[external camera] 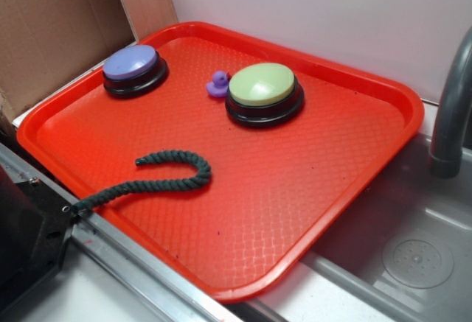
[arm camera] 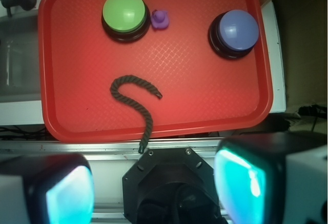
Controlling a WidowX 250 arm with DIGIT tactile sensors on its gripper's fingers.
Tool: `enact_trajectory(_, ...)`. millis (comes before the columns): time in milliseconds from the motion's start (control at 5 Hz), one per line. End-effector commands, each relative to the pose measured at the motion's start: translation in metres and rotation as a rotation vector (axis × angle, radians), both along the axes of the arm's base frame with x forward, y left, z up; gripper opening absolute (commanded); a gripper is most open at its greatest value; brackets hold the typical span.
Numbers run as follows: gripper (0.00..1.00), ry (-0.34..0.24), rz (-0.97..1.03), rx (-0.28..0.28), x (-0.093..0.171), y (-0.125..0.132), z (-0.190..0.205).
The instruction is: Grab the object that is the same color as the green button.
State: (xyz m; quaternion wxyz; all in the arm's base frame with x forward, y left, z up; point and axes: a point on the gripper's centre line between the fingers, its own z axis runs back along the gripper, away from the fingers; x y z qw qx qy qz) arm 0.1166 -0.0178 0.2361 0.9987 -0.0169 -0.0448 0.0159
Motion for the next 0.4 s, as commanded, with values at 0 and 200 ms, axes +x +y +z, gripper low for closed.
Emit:
enact_trajectory(0,1.0,0.0,0.0,0.0,0.0,0.0,0.0)
enact_trajectory(200,1.0,-0.007,-0.04,0.014,0.012,-0.001,-0.014)
